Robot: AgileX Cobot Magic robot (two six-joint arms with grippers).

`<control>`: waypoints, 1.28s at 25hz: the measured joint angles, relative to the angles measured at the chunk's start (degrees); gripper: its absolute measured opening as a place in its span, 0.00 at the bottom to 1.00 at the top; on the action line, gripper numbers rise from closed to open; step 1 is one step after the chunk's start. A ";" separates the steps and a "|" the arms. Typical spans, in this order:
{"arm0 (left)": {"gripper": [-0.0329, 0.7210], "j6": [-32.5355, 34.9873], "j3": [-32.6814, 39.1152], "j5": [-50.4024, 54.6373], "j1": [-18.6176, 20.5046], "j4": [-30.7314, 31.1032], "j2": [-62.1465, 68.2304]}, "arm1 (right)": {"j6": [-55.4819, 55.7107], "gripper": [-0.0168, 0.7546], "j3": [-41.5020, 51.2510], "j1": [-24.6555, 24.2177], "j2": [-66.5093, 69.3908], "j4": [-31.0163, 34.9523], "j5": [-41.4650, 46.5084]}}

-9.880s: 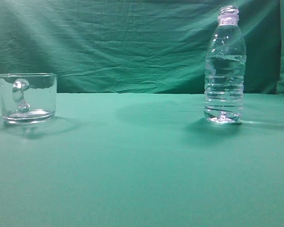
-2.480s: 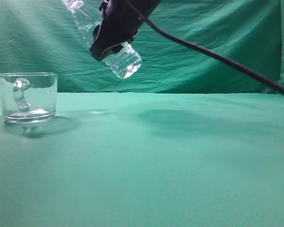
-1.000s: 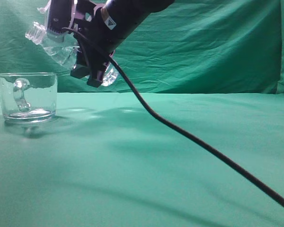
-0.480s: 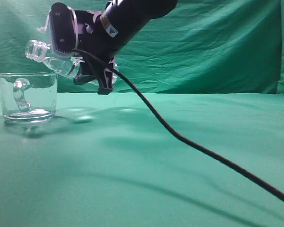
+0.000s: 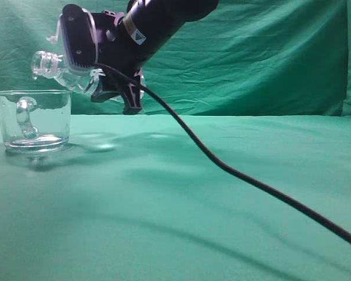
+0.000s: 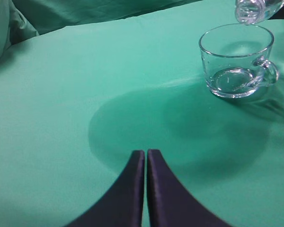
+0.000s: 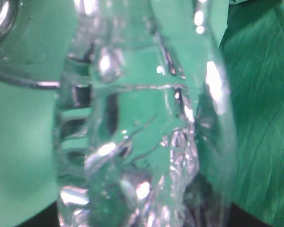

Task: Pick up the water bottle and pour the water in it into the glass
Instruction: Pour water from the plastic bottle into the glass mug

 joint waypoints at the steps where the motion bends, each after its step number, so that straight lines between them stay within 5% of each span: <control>1: 0.04 0.00 0.00 0.00 0.00 0.00 0.00 | -0.12 0.45 -0.59 0.00 0.00 0.00 0.15; 32: 0.04 0.00 0.00 0.00 0.00 0.00 0.00 | -1.07 0.40 -3.21 -0.23 0.00 -4.17 2.23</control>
